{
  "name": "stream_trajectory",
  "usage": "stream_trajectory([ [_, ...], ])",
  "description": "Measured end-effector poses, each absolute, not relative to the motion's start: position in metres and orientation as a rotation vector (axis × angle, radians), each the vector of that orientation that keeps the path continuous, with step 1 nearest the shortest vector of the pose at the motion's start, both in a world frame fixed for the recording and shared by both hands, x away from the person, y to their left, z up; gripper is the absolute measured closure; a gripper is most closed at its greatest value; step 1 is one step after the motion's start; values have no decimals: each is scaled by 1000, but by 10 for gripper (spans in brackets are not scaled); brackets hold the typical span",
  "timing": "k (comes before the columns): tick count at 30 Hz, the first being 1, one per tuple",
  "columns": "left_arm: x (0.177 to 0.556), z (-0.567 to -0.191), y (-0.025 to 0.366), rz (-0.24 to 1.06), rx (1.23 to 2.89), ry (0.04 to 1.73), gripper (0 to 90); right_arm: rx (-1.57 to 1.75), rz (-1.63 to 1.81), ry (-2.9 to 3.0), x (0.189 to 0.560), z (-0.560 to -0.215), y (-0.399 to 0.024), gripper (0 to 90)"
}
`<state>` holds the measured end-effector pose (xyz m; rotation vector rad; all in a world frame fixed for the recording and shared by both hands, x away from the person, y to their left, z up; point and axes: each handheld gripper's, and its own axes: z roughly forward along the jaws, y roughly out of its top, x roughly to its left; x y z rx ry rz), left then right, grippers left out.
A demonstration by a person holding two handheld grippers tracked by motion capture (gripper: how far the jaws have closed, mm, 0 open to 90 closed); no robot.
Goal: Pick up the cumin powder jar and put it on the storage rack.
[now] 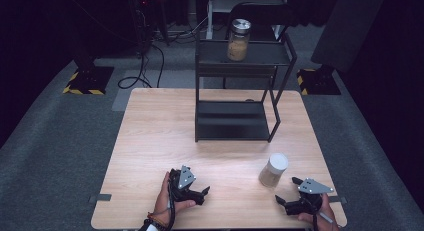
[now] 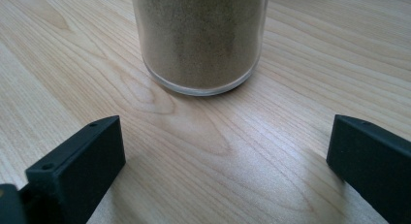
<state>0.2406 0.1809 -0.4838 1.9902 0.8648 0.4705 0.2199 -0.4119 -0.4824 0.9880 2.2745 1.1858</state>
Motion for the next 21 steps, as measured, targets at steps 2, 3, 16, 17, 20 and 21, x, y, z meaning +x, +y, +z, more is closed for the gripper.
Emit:
stream_trajectory([
  [2,240,-484,180,475,2001,862,11,988,1186,2275,220,-482,-412,1],
  [3,240,-484,180,472,2005,864,11,988,1186,2275,220,-482,-412,1],
  [16,240,-490,180,471,2010,867,5,988,1186,2275,220,-482,-412,1],
  [17,240,-489,180,471,2010,866,5,988,1186,2275,220,-482,-412,1],
  [20,240,-490,180,472,2010,867,5,986,1187,2277,220,-482,-412,1],
  [21,240,-490,180,472,2009,867,4,984,1187,2278,220,-482,-412,1],
])
